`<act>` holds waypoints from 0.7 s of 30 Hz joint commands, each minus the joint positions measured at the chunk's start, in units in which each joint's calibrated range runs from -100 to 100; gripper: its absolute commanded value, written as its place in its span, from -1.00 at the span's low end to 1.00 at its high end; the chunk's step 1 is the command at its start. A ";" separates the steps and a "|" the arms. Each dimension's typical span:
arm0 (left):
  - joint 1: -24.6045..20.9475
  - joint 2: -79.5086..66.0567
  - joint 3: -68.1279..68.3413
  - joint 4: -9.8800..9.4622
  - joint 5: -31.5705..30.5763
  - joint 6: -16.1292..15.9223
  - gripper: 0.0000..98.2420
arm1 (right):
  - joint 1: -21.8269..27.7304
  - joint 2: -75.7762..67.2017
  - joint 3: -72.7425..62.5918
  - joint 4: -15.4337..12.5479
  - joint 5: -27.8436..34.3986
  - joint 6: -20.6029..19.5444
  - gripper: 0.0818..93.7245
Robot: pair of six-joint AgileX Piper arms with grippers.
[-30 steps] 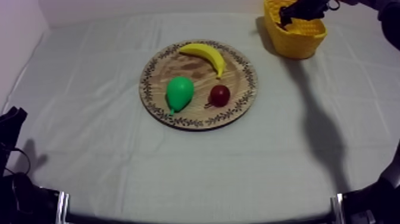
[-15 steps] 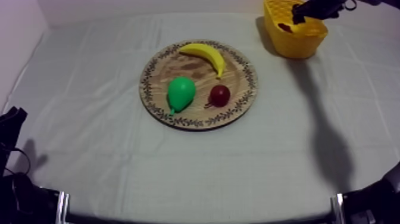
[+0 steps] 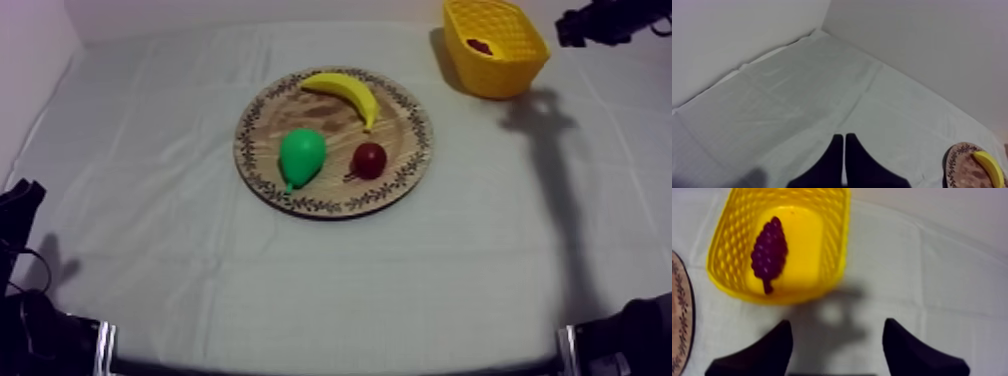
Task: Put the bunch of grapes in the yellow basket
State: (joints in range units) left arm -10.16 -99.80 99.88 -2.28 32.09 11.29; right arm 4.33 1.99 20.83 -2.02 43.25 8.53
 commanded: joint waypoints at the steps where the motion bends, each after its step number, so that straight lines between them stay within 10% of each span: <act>1: -0.01 -0.03 0.01 0.00 0.00 0.02 -1.00 | 0.92 -5.55 4.76 -0.49 0.05 1.08 0.03; 21: -0.01 -0.03 0.01 0.00 0.00 0.02 -1.00 | 0.87 -49.07 51.67 -2.20 -1.27 3.76 -0.65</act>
State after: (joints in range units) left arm -10.16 -99.80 99.88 -2.28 32.09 11.29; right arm 5.49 -38.18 63.86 -3.96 41.85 12.22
